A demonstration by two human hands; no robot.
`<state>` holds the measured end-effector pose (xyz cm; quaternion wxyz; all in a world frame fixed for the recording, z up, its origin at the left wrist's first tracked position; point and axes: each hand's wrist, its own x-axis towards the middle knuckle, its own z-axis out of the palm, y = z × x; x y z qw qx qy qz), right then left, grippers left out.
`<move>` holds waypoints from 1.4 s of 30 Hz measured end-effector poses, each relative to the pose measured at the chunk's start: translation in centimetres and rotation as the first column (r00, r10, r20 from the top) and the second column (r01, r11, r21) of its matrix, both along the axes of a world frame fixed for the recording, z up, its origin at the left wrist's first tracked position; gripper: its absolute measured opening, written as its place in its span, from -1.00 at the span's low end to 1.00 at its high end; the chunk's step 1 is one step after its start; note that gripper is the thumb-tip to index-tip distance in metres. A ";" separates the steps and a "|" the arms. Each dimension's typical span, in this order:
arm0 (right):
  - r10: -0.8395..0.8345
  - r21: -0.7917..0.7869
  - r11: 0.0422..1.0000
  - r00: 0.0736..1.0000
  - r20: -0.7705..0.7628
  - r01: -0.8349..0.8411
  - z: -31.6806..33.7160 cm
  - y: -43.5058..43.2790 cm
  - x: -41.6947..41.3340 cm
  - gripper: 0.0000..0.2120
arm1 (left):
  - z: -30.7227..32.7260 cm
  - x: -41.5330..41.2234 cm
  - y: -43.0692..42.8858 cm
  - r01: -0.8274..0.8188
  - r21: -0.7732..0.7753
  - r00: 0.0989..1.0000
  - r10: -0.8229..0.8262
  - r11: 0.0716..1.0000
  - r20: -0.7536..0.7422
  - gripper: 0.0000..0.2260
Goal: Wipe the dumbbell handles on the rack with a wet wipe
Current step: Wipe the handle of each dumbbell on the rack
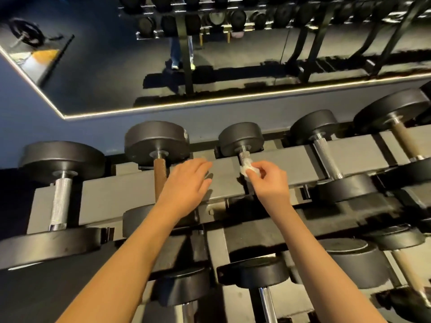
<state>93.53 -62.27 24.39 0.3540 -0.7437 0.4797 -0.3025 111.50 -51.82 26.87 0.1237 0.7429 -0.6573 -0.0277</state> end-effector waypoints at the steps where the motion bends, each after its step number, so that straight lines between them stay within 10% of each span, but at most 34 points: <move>1: -0.021 0.001 1.000 0.999 -0.036 0.021 -0.2 -0.7 0.1 -0.79 | -0.3 -0.1 -0.4 0.004 0.018 1.000 -0.004 1.000 -0.009 -0.58; 18: 0.039 0.088 0.996 0.885 -0.463 0.003 -1.0 -3.9 1.4 -0.81 | -0.9 -0.5 -0.5 0.044 -0.004 0.996 -0.043 0.999 0.073 -0.51; 25: -0.110 0.007 0.993 0.953 -0.282 0.116 -0.4 -5.1 4.2 -0.75 | -1.4 -0.4 -0.4 0.042 -0.049 0.997 -0.039 0.998 0.060 -0.52; 31: 0.052 0.092 0.996 0.840 -0.539 -0.002 -0.1 -3.0 1.4 -0.80 | -1.7 -0.3 -0.3 0.052 -0.086 0.997 -0.046 0.995 0.069 -0.54; 38: -0.083 0.011 0.996 0.952 -0.294 0.090 -0.2 -4.2 3.6 -0.82 | -2.0 -0.3 -0.4 0.044 -0.088 0.995 -0.036 0.995 0.092 -0.53; 42: -0.033 0.062 0.996 0.907 -0.419 0.065 -0.8 -3.5 2.6 -0.88 | -2.0 -0.3 -0.6 0.040 -0.077 0.995 -0.033 0.996 0.089 -0.53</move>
